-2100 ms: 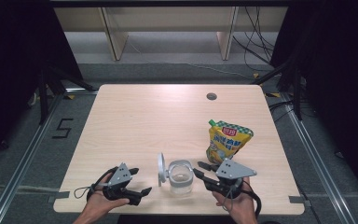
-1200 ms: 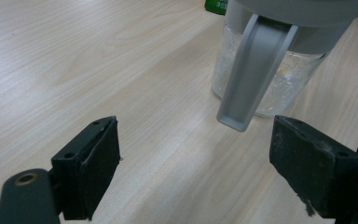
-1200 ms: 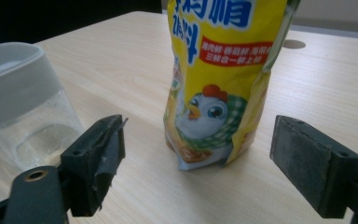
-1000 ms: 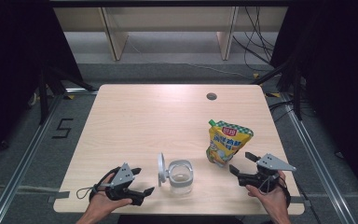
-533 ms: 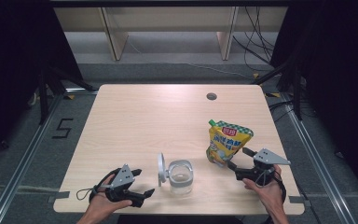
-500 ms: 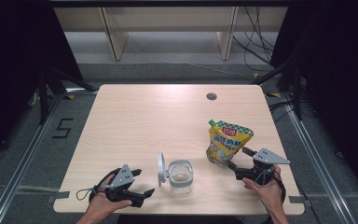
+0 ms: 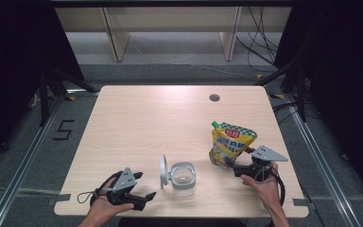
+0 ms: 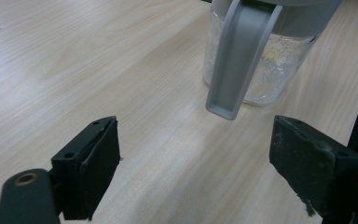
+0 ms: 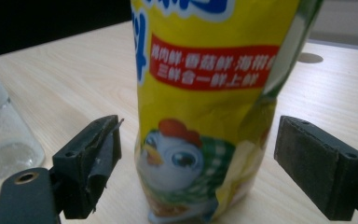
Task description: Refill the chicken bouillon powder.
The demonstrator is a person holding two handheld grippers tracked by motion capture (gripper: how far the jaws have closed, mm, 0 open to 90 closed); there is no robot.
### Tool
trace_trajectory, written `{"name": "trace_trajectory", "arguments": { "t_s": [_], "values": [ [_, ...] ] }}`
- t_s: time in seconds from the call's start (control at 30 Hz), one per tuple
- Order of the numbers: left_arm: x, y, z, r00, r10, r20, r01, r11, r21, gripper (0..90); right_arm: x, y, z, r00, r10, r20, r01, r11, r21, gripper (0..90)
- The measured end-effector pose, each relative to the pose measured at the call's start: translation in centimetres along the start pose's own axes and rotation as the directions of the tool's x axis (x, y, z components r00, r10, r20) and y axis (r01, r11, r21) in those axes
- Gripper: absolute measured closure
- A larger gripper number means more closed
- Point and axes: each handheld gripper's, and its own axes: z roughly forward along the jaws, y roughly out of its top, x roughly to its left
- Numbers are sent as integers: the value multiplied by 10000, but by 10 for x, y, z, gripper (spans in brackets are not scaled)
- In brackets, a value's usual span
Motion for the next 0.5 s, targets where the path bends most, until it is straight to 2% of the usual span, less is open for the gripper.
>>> {"name": "trace_trajectory", "arguments": {
  "t_s": [0.03, 0.07, 0.1, 0.13, 0.17, 0.2, 0.23, 0.27, 0.3, 0.33, 0.37, 0.43, 0.5],
  "values": [
    [0, 0, -1, 10000, 19, -36, -19, 10000, 46, 158, -1, -1, 3, 10000, -3, -29, 2, 9998, -218, 159],
    [0, 0, -1, 9999, 83, -95, -82, 9999, 69, 158, -3, 0, 3, 9996, -212, -209, 210, 9997, -108, 160],
    [0, -1, -1, 10000, 0, -76, -1, 10000, -63, 159, -2, 0, 5, 9998, 102, -196, -104, 9999, -104, 159],
    [0, -1, -1, 10000, 11, -88, -12, 10000, -67, 159, -3, -1, 8, 9996, 8, -293, -16, 9997, -256, 159],
    [0, -1, -2, 9999, 74, -143, -74, 10000, 63, 158, -2, -1, 9, 9996, 118, -265, -120, 9999, -62, 157],
    [1, 0, -3, 9996, 237, -178, -235, 9996, 127, 159, -4, -1, 12, 9995, -64, -318, 57, 9998, -215, 157],
    [2, 0, -3, 9995, 266, -175, -265, 9996, 90, 159, -4, -1, 13, 9994, -118, -337, 118, 9999, -23, 157],
    [2, -1, -3, 9994, 267, -214, -267, 9996, 35, 159, -3, -1, 16, 9994, -53, -349, 48, 9999, -146, 157],
    [3, -1, -4, 9986, 449, -288, -445, 9989, 131, 159, -3, -1, 16, 9997, -61, -240, 58, 9999, -89, 157],
    [3, -1, -4, 9990, 409, -201, -406, 9990, 161, 159, -4, -1, 18, 9992, -256, -308, 253, 9996, -80, 157],
    [1, -1, -3, 9998, 157, -130, -156, 9999, 8, 159, -4, -1, 19, 9991, -225, -349, 222, 9997, -80, 157],
    [1, -2, -3, 9998, 143, -107, -143, 9999, -34, 159, -3, -1, 20, 9994, -94, -341, 93, 10000, -8, 157],
    [1, -2, -3, 9998, 146, -119, -147, 9999, -52, 159, -5, -1, 22, 9986, -232, -466, 224, 9996, -180, 157]
  ]
}}
